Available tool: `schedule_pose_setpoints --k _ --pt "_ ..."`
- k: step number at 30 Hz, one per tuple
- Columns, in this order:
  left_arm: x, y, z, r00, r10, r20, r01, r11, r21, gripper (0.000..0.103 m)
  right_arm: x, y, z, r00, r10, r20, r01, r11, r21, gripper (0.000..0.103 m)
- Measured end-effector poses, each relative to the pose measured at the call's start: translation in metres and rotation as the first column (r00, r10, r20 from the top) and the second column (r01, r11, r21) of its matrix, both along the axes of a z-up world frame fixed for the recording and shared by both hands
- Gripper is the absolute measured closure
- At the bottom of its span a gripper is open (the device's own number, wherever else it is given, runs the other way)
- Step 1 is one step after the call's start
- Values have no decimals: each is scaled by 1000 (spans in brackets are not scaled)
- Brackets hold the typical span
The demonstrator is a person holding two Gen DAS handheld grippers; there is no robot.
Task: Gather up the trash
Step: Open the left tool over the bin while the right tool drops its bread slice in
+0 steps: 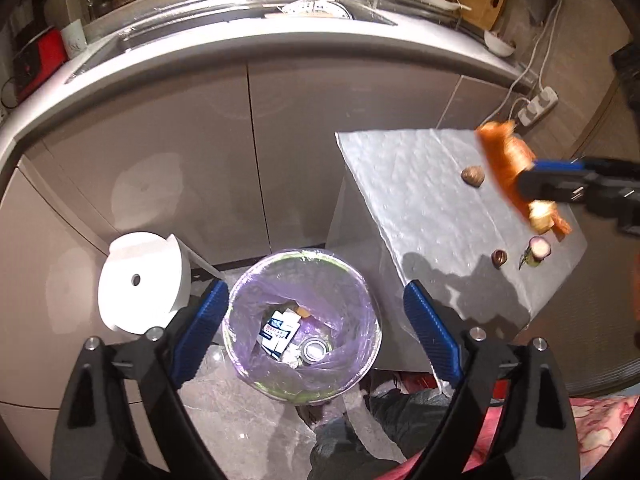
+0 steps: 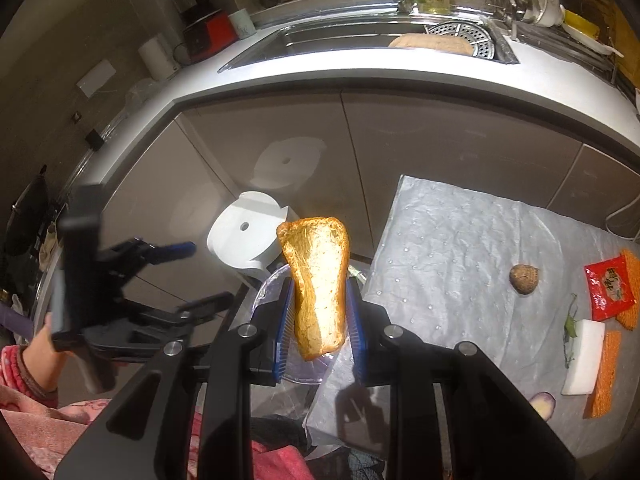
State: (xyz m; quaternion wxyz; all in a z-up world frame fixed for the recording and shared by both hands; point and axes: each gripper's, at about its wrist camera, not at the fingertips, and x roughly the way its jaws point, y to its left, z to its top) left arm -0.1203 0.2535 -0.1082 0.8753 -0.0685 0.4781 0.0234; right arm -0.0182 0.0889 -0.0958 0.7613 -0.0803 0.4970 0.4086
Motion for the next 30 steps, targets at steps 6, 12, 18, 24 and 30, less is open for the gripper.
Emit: schedule_pose_setpoints --k 6,12,18,24,30 --pt "-27 5 42 997 58 49 -61 996 64 12 -2 60 -67 991 110 -72 -114 992 -56 77" --pt "-41 15 43 996 83 34 -86 993 80 12 -12 102 -136 974 171 -150 -192 972 -134 77" --pt "-52 25 35 995 104 5 -104 992 66 12 -22 126 -172 965 196 -174 -230 952 -202 77" --pt "-54 28 33 994 105 0 -105 992 73 12 -24 134 -184 966 195 -167 -233 939 -253 71" --pt "-51 27 32 996 91 1 -91 993 79 12 -22 133 -175 971 188 -145 -220 944 -247 35"
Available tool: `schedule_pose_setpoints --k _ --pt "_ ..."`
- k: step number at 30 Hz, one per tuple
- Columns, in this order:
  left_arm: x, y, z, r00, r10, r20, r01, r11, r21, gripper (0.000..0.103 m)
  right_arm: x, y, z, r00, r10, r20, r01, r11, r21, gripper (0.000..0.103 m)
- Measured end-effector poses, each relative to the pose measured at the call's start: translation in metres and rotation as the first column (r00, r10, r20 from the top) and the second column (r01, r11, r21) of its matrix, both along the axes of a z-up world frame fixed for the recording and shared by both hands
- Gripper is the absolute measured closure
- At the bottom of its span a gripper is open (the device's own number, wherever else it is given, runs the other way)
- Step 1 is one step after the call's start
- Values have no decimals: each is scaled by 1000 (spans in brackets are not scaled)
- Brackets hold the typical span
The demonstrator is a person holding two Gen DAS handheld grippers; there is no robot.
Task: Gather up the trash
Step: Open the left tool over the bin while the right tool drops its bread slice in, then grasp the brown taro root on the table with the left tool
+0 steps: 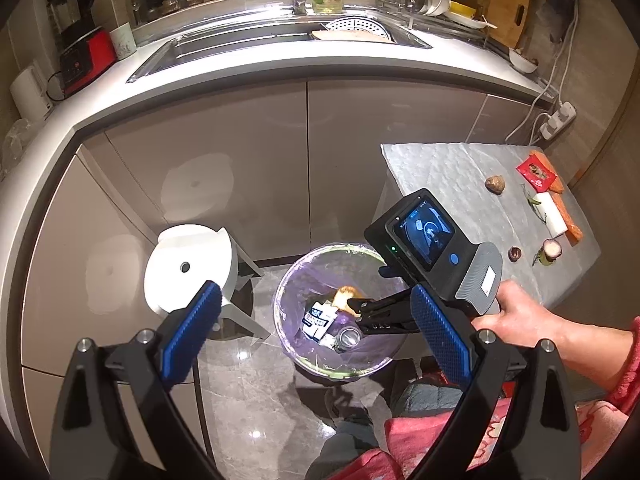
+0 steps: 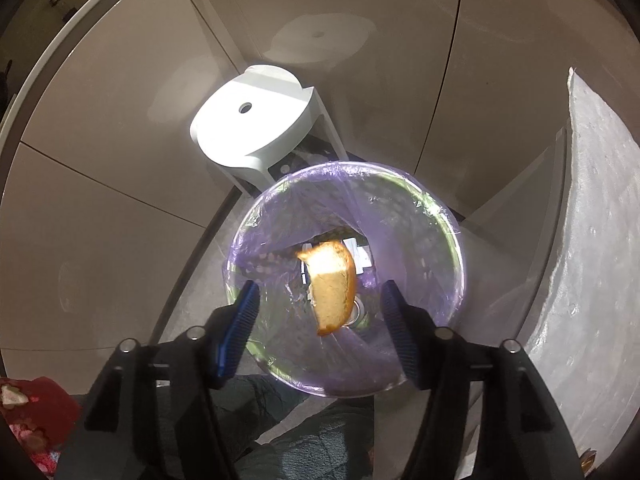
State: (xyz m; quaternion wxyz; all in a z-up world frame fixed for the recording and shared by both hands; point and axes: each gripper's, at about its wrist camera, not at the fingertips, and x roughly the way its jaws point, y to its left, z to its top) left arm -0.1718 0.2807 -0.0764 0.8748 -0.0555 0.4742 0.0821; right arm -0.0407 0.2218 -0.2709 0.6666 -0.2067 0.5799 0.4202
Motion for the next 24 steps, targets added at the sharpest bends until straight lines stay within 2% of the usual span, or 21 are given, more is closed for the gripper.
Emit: schedule_pose_setpoints --k 6,10,12,18,24 --pt "3 -3 2 1000 -19 10 19 1000 0 12 8 -16 29 998 -35 42 33 998 58 34" --pt "11 -9 5 999 -48 16 48 999 2 12 17 -55 72 984 -140 106 125 982 140 24" --pt "18 -15 6 997 -74 21 74 997 -14 12 23 -84 96 970 -196 144 171 971 169 22" --pt "50 -52 10 981 -186 47 188 981 -42 12 32 -176 151 892 -383 240 337 917 213 19" --pt "90 -108 8 944 -322 70 325 945 -41 12 39 -263 172 786 -549 284 501 835 228 16"
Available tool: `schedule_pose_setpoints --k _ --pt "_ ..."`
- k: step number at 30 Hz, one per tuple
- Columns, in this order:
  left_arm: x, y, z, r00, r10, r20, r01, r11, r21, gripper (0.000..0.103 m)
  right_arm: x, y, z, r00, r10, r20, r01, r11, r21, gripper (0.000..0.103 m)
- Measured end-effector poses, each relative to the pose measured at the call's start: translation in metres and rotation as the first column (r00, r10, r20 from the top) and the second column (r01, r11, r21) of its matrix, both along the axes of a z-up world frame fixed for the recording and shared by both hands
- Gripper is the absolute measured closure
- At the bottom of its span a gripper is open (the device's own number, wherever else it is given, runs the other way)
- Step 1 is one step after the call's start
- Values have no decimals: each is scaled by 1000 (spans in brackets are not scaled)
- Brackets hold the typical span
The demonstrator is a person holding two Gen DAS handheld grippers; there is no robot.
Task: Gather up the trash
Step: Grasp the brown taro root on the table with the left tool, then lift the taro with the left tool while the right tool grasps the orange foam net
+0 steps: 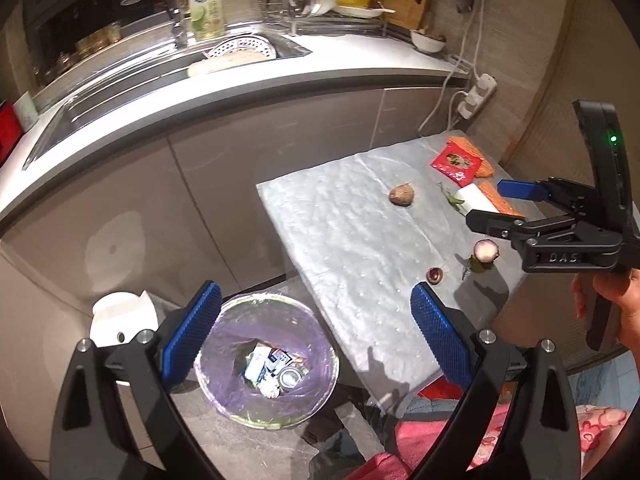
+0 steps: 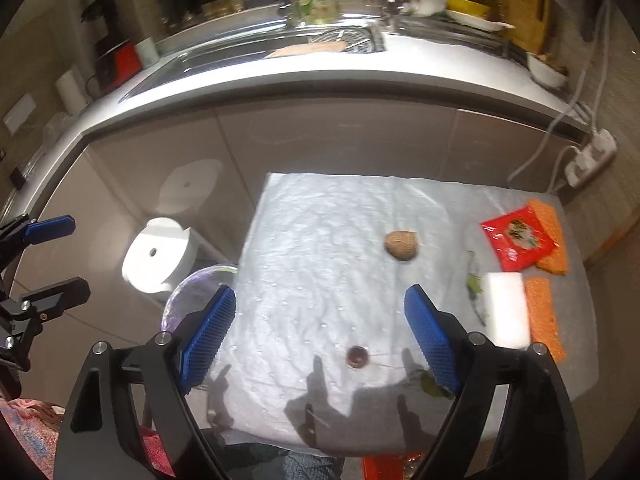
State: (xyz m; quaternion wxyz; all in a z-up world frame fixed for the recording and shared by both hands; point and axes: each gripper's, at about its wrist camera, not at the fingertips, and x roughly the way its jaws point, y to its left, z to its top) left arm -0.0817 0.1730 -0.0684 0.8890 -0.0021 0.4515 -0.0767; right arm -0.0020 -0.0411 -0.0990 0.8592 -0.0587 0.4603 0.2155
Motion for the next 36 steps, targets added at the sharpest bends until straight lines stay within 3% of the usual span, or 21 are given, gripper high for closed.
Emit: schedule_pose_setpoints --k 10,13,18,22,29,35,36 --pt "86 -96 -31 985 -174 7 174 984 -20 12 0 -106 -1 986 -169 -12 169 985 -30 16" --pt "114 -119 -51 980 -199 25 200 980 -20 12 2 -130 -5 979 -204 -30 202 978 -45 16" --pt "162 -147 -94 973 -228 -25 227 973 -35 12 5 -165 -11 967 -247 -55 244 968 -54 15" --pt "190 -167 -123 969 -240 -60 241 971 5 13 9 -186 -26 958 -270 -99 268 963 -33 15" --pt "213 -185 -156 956 -271 -114 277 960 46 31 25 -205 -50 950 -268 -160 272 962 4 15" --pt "228 -185 -168 961 -232 -147 240 970 40 60 41 -212 -61 950 -257 -177 262 965 8 15" --pt "230 -183 -168 961 -226 -157 232 972 22 60 43 -212 -63 951 -252 -179 257 966 7 15"
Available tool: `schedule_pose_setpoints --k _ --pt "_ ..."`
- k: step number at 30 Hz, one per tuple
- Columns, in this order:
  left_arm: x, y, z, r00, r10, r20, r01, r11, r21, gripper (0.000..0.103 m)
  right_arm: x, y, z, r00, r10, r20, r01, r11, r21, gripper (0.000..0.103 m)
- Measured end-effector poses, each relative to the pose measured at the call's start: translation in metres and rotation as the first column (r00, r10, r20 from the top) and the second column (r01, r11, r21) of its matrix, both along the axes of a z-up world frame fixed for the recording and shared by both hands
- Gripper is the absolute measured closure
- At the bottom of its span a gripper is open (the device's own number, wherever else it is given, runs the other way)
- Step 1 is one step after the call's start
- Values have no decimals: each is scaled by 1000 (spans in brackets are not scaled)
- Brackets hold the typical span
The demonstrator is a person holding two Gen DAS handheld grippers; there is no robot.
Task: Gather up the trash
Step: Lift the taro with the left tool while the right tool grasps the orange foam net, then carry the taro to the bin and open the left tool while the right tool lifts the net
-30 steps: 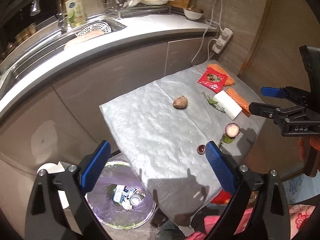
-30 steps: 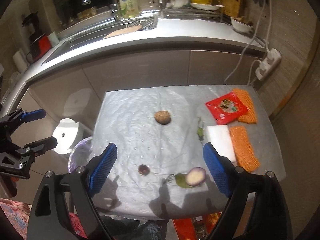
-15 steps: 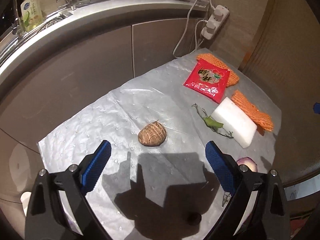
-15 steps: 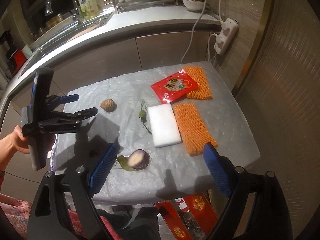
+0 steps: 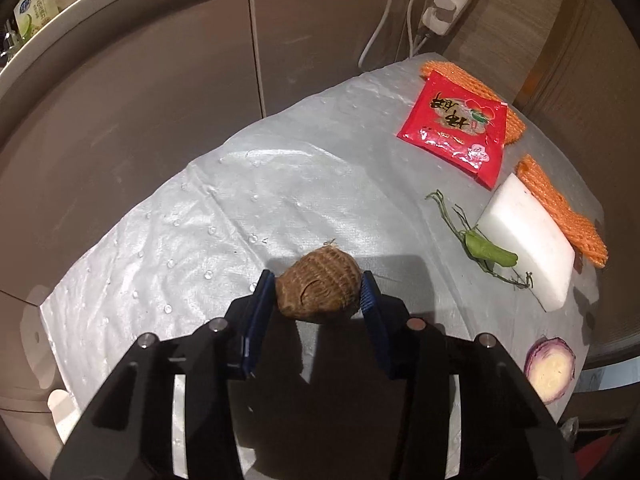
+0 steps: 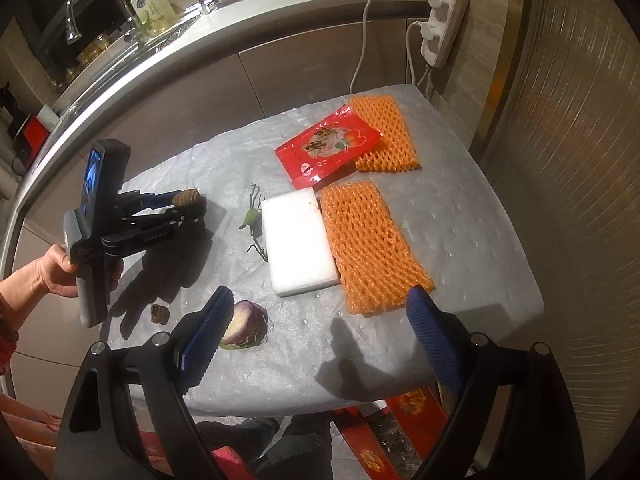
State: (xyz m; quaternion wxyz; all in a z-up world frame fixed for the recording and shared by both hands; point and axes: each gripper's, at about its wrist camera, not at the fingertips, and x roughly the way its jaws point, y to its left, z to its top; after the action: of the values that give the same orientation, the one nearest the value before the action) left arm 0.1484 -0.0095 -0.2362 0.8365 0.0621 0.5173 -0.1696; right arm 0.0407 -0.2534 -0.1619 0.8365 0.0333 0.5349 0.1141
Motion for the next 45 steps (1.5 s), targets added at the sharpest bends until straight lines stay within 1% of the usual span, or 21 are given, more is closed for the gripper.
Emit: schedule_pose_setpoints --k 2,6,8,12,14,16,18,21,22,23,24,25,26,28,30,33,38,40,45 --pt "1 2 1 1000 8 -20 -8 1000 -18 60 4 1 -4 1000 5 -5 -5 1000 0 15" --pt "-6 2 7 1000 -3 -12 3 1000 -2 60 12 1 -13 1000 16 -9 -16 1000 12 15" --pt "-11 6 16 1000 11 -12 -11 1000 -21 60 17 -1 -16 1000 24 -5 -24 1000 7 15" --pt "-32 14 51 999 51 3 -51 996 -67 60 32 -11 -30 999 45 -11 -45 999 -17 15" --pt "-48 20 72 997 71 18 -69 994 -80 60 41 -16 -43 998 63 -30 -64 998 -17 15" --pt "-65 26 92 995 94 31 -91 991 -94 60 49 -17 -59 994 86 -60 -88 995 -36 15" --pt "-83 33 107 992 120 38 -116 988 -103 60 53 -16 -72 990 117 -79 -121 991 -53 15" --pt "-106 47 121 986 165 30 -161 981 -111 60 54 -13 -86 983 154 -97 -162 984 -75 16" --pt "-114 51 124 984 178 30 -174 979 -110 60 54 -13 -90 981 161 -104 -170 982 -79 23" --pt "-120 55 126 982 189 30 -185 977 -107 60 54 -14 -92 982 163 -100 -170 983 -67 24" --pt "-126 58 127 980 198 31 -194 976 -100 60 54 -16 -91 983 157 -93 -162 985 -56 26" --pt "-132 61 128 978 207 31 -204 975 -92 60 54 -18 -90 984 152 -95 -156 987 -39 38" --pt "-137 65 129 976 217 30 -214 973 -85 60 55 -20 -88 984 147 -96 -150 988 -20 44" --pt "-146 74 129 971 238 27 -235 969 -81 60 56 -26 -84 986 128 -106 -127 992 21 71" --pt "-153 83 130 965 261 26 -259 962 -84 60 57 -33 -82 987 106 -118 -100 993 54 80" --pt "-163 97 132 957 290 31 -287 954 -85 60 56 -37 -76 989 91 -116 -79 992 101 91" --pt "-170 115 136 945 325 40 -320 943 -95 60 54 -33 -56 993 82 -82 -71 989 126 91" --pt "-172 121 138 941 334 47 -328 939 -103 60 52 -31 -45 995 74 -63 -66 990 122 91" --pt "-178 140 144 930 360 68 -351 929 -122 60 44 -19 -5 998 67 1 -67 991 117 91"
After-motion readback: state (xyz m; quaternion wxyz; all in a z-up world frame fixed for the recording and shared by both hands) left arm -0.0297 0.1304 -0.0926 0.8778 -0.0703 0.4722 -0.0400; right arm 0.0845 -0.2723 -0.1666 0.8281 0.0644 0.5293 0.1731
